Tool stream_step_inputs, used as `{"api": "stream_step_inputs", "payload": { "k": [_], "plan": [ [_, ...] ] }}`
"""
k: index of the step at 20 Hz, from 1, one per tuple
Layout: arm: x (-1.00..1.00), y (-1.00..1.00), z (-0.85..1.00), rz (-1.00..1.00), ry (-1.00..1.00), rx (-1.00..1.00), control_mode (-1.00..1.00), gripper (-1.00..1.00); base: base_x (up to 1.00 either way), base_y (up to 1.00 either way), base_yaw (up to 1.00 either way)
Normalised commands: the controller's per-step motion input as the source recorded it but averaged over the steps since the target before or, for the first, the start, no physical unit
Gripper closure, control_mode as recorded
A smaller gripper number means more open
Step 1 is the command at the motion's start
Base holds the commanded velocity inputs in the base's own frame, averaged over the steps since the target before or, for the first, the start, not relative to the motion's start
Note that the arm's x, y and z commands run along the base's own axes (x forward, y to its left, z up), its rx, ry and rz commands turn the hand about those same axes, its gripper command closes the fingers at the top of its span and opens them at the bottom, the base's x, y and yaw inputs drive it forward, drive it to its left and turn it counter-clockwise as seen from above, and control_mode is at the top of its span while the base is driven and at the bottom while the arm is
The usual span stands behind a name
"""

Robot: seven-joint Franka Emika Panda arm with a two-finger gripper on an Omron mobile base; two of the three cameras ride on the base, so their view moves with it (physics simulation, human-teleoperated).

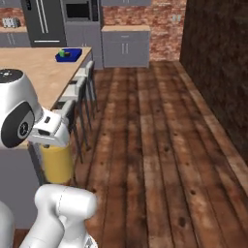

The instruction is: There is a tray on the dining counter. Grab the cup, mug, and pitcher and place them on the tray. The pitcher may be placed next to the tray if it cannot fit the tray.

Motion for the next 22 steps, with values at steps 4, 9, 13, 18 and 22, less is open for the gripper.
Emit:
{"api": "stream_step_inputs", "payload": {
  "k": [4, 9, 13, 18, 22],
  "plan": [
    [0.0, 0.0, 0.0, 0.0, 0.0, 0.0, 1.0, 1.0, 0.99, -1.0, 0.15],
    [0.0, 0.0, 0.0, 0.0, 0.0, 0.0, 1.0, 1.0, 1.0, -1.0, 0.14],
    [0.0, 0.0, 0.0, 0.0, 0.0, 0.0, 1.0, 1.0, 1.0, -0.77, 0.09],
    [0.0, 0.0, 0.0, 0.0, 0.0, 0.0, 1.0, 1.0, 1.0, -0.24, 0.01],
    [0.0, 0.0, 0.0, 0.0, 0.0, 0.0, 1.0, 1.0, 1.0, 0.0, 0.0]
  ]
}}
